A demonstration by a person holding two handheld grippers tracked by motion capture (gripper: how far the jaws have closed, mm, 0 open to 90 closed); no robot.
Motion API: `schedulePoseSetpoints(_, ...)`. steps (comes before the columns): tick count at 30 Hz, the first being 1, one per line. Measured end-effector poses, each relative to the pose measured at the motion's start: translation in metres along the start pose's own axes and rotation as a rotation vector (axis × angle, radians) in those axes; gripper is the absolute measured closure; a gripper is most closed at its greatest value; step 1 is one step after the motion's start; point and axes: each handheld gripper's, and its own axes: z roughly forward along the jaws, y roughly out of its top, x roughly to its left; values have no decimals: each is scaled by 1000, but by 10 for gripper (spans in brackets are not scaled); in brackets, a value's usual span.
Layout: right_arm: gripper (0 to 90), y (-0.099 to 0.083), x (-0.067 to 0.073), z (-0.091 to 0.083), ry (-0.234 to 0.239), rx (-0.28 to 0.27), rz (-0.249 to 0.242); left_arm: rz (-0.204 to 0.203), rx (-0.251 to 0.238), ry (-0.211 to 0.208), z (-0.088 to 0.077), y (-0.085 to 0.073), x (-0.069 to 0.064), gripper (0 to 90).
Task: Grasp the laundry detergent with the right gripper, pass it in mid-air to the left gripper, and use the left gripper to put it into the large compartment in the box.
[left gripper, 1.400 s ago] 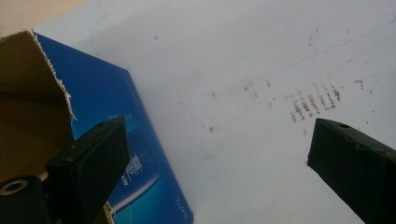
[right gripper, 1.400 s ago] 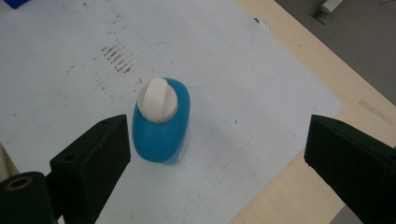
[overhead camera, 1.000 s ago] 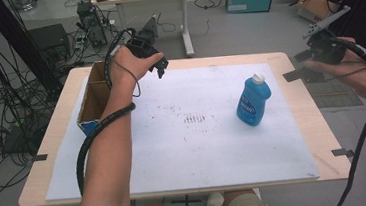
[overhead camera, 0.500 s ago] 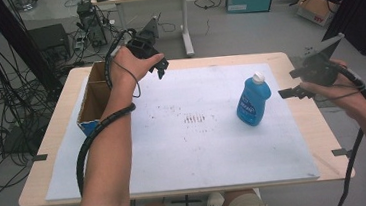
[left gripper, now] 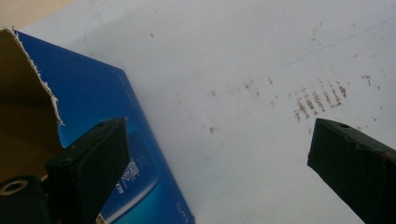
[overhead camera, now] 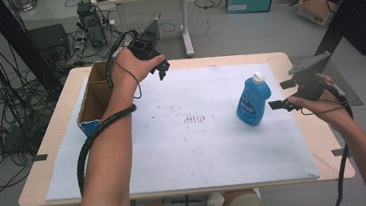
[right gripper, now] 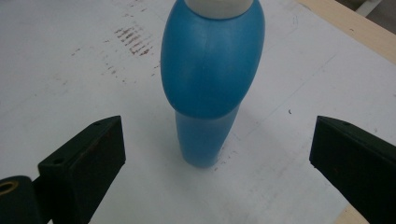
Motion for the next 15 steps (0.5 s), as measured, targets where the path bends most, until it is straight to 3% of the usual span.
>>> schedulePoseSetpoints(15, 34, -13, 8, 31, -35, -37, 19, 1, 4, -7, 5, 0, 1, 59)
